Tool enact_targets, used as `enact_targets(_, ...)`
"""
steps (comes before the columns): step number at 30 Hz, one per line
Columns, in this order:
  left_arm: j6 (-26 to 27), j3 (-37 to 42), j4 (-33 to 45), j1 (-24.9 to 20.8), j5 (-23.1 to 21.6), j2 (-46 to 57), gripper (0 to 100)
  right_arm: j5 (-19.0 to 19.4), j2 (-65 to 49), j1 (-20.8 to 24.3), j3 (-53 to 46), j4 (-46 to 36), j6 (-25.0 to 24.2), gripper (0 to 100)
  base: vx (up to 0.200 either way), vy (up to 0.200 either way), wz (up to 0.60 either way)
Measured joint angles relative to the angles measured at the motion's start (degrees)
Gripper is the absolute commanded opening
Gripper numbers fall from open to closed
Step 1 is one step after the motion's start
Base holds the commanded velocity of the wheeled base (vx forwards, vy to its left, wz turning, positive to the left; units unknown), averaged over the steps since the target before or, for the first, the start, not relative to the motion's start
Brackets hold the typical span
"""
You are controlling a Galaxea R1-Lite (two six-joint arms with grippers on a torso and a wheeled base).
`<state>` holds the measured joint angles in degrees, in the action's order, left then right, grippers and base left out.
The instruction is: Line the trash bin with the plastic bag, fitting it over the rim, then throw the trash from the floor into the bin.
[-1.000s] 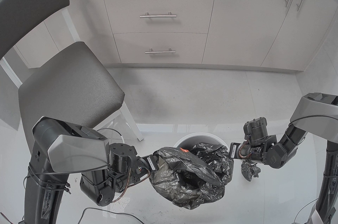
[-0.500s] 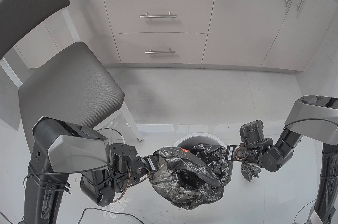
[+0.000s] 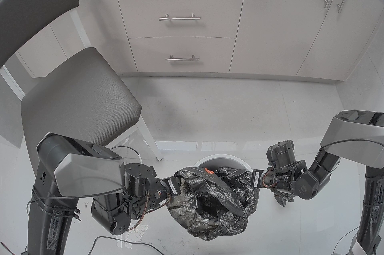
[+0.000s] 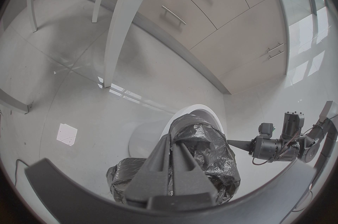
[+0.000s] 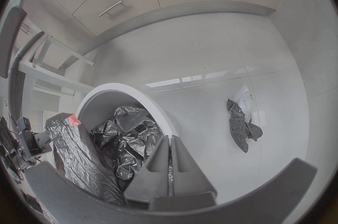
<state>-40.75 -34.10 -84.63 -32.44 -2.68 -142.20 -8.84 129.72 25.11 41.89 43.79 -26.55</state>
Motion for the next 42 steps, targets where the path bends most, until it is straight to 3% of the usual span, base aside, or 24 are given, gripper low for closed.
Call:
enact_targets(31,0.0,0.0,0.0,0.0,0.0,0.0,0,0.0,4.0,3.4,4.8,-0.7,-0.6,0,0.000,0.000,0.00)
enact_targets(42,0.0,0.0,0.0,0.0,0.0,0.0,0,0.5,8.7,3.2,14.8,-10.8,-0.4,0,0.000,0.000,0.00)
